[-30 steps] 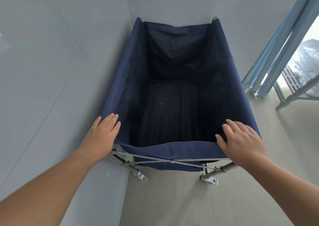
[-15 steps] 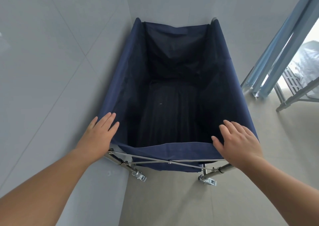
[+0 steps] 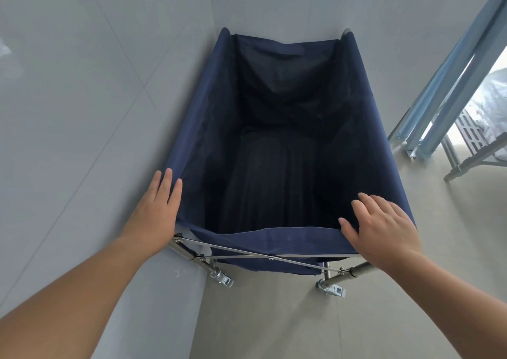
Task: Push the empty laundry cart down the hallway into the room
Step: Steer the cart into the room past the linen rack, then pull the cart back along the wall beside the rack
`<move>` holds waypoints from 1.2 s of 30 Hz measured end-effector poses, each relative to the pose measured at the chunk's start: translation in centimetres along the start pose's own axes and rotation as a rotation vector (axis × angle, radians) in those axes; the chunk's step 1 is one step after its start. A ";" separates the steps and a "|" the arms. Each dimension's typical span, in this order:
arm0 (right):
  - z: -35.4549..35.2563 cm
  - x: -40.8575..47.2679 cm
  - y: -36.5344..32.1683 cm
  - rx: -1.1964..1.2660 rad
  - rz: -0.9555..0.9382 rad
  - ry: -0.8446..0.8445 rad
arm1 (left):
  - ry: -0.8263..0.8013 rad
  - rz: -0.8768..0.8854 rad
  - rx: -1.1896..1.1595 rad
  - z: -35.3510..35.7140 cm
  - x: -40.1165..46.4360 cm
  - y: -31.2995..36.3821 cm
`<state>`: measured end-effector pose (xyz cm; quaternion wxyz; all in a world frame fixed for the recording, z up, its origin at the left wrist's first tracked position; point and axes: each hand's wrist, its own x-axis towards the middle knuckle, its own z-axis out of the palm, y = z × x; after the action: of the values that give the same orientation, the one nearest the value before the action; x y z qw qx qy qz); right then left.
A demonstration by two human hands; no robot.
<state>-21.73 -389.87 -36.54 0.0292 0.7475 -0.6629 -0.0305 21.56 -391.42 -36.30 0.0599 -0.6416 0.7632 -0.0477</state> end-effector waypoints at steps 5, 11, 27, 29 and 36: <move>-0.1 0.2 -0.2 -0.012 -0.002 -0.002 | 0.068 0.001 0.056 0.4 0.0 -0.3; -0.3 0.3 -0.2 -0.009 -0.011 -0.006 | 0.092 -0.003 0.047 0.9 0.0 -0.3; -0.1 0.4 -0.3 -0.006 -0.028 0.021 | 0.024 -0.022 0.035 0.4 0.0 -0.2; -0.1 0.4 -0.3 -0.006 -0.028 0.022 | 0.025 -0.023 0.025 0.6 0.1 -0.3; 0.2 0.4 -0.3 -0.009 -0.028 0.023 | 0.012 -0.046 -0.030 0.9 0.2 -0.6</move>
<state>-21.41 -390.26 -36.73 0.0396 0.7569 -0.6519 -0.0251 22.28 -391.75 -37.08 0.0447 -0.6594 0.7493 -0.0413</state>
